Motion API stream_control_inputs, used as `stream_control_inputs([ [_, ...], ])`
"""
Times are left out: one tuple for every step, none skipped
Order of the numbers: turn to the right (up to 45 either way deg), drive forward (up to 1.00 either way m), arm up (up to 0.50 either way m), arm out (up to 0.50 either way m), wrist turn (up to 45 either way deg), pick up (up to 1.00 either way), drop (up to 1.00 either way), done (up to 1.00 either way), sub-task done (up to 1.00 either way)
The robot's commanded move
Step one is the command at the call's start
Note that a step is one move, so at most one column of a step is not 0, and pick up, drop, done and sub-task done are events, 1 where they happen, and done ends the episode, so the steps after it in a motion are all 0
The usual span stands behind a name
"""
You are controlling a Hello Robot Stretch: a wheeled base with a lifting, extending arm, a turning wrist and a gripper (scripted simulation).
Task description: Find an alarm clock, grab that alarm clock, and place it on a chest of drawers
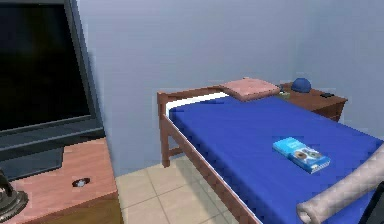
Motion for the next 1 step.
stream_control_inputs([
  [0.0,0.00,0.10,0.00,0.0,0.00,0.00,0.00,0.00],
])
